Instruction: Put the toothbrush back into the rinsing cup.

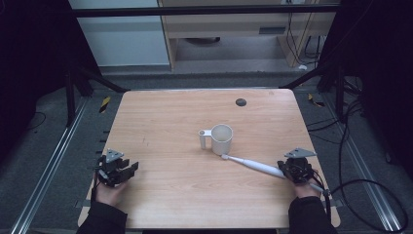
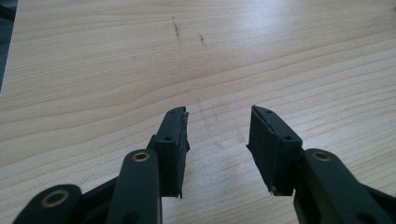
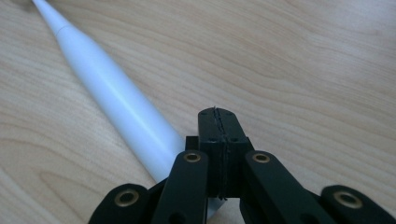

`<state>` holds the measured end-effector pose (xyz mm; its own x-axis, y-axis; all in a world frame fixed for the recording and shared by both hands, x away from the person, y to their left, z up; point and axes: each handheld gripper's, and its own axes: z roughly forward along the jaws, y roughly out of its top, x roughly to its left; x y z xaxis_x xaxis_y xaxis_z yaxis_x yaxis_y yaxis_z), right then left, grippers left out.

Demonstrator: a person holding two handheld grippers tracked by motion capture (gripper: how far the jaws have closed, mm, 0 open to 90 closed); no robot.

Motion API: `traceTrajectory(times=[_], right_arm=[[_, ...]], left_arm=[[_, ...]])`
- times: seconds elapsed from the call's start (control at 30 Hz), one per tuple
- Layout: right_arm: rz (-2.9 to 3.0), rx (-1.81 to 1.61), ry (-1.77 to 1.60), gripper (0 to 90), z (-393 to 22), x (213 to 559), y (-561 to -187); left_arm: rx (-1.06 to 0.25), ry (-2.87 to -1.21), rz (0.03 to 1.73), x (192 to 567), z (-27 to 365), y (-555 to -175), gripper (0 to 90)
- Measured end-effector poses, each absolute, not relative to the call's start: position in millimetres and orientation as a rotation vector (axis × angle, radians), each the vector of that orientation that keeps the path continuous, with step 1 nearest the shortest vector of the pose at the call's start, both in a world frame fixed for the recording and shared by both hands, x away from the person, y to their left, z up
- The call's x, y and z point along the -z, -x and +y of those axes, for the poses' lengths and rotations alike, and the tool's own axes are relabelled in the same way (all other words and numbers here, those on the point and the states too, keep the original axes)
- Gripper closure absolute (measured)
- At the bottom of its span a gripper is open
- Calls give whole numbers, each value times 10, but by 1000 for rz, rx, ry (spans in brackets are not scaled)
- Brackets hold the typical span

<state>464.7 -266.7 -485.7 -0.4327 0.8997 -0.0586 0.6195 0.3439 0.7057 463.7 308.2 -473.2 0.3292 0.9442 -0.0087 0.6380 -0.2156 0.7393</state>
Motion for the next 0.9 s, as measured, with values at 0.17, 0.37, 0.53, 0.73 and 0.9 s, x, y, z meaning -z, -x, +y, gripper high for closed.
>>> traceTrajectory(times=[0.17, 0.37, 0.53, 0.73, 0.9], right_arm=[[2174, -858, -1329, 900, -2679, 4861, -4572], [2193, -867, -1312, 900, -2657, 4858, -4488], [2193, -875, -1314, 900, -2653, 4846, -4419], [2192, -889, -1315, 899, -2665, 4841, -4353], [2195, -896, -1325, 899, -2651, 4842, -4295]], left_arm=[[-603, -1947, 1388, 4732, 3081, -4636, 559], [-604, -1945, 1389, 4732, 3082, -4637, 559], [-604, -1946, 1388, 4731, 3081, -4636, 560], [-604, -1947, 1388, 4731, 3080, -4636, 560], [-605, -1950, 1387, 4728, 3083, -4635, 561]])
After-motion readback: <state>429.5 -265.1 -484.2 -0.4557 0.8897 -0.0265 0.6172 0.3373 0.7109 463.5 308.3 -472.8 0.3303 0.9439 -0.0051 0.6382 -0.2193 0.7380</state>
